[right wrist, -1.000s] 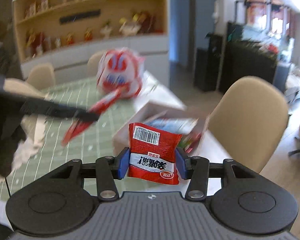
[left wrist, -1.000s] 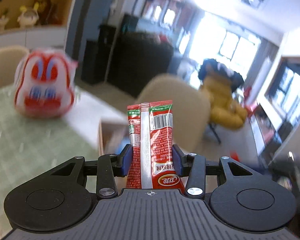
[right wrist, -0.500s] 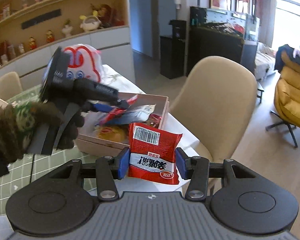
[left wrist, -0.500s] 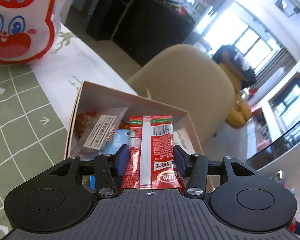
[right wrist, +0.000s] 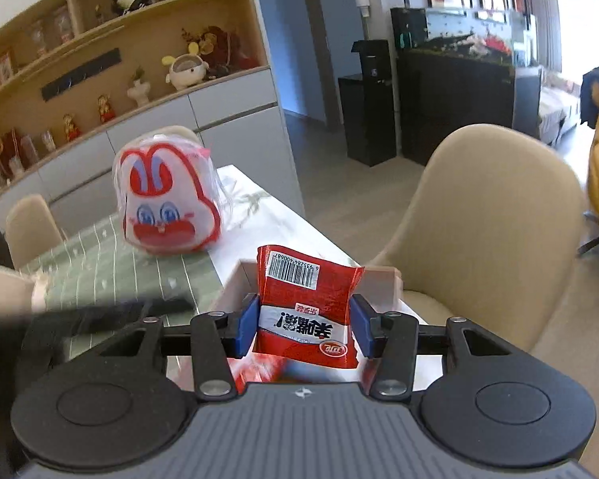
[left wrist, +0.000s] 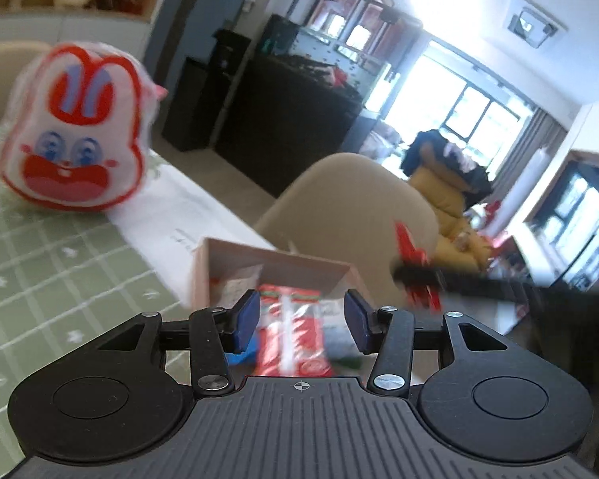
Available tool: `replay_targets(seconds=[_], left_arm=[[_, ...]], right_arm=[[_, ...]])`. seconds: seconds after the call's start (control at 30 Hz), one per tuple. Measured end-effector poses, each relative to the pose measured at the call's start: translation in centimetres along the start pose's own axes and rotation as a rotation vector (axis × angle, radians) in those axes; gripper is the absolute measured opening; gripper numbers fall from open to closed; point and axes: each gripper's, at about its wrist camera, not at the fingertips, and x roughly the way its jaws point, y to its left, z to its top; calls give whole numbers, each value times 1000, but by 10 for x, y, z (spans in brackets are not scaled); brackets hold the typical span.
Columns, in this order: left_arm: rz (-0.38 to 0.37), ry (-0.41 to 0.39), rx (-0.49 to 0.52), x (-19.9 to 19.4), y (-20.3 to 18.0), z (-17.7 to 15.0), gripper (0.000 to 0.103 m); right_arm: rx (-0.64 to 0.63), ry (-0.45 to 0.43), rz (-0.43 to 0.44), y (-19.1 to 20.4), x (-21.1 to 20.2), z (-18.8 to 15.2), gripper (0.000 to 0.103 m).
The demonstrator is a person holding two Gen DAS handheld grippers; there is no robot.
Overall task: Organize snacks
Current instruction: 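Drop the sauce sticks into the box with the left tool while the right tool drops the red packet inside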
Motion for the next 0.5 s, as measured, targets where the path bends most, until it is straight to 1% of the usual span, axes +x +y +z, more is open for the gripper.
replay_targets(seconds=[0.03, 0.07, 0.1, 0.2, 0.27, 0.33, 0.4, 0.5], left_arm=[[27, -16, 16, -8, -2, -5, 50], [53, -29, 31, -16, -4, -9, 50], [64, -31, 36, -23, -5, -12, 49], [83, -28, 21, -43, -8, -19, 41], [95, -21, 35, -55, -15, -21, 21], [101, -14, 49, -65, -22, -23, 20], [85, -4, 44, -71, -27, -25, 20], [58, 7, 22, -74, -29, -29, 19]], right_arm=[[21, 4, -2, -1, 7, 3, 66], [39, 6, -5, -2, 12, 6, 67], [41, 9, -6, -1, 14, 7, 68], [11, -2, -35, 6, 4, 3, 68], [-18, -10, -47, 12, -8, -3, 69], [-48, -20, -45, 16, -20, -8, 70], [-63, -26, -41, 17, -27, -12, 71], [-67, -20, -26, 21, -21, -4, 73]])
